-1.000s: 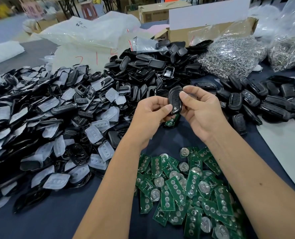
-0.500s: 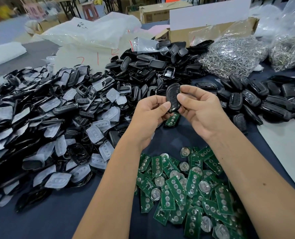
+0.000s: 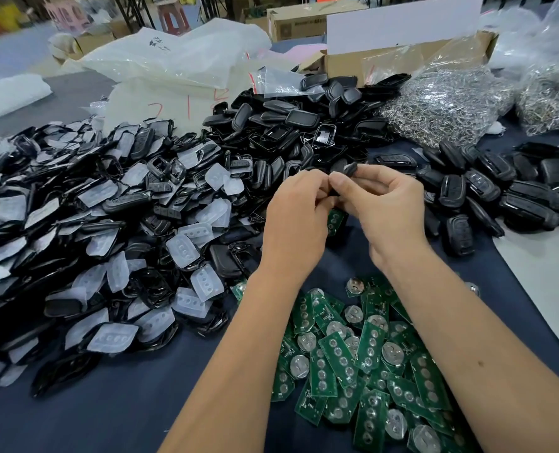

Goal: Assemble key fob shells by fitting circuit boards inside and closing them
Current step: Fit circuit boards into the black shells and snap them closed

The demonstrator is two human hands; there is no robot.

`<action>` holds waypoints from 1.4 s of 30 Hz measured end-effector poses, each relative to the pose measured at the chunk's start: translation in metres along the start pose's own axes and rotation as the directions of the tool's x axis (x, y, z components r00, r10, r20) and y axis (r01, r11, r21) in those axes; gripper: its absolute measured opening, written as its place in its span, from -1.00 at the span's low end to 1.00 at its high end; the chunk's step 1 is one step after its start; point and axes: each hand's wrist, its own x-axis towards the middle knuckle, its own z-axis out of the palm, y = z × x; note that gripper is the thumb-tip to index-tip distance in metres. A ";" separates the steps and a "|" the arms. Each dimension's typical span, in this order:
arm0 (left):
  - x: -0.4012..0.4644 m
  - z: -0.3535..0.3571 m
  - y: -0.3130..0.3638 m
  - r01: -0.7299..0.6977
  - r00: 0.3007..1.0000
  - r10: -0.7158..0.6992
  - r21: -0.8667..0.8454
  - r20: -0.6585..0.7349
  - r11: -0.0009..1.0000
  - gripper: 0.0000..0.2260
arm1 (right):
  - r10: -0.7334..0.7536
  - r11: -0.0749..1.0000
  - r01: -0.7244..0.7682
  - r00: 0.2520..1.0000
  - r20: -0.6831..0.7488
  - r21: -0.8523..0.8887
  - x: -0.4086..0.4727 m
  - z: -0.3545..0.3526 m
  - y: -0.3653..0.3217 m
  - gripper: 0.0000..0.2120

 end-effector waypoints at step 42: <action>0.003 -0.018 -0.015 0.516 0.777 -0.612 -0.704 0.146 0.487 -0.84 | 0.188 0.962 -0.237 0.935 0.299 0.135 0.006 -0.014 -0.009 -0.74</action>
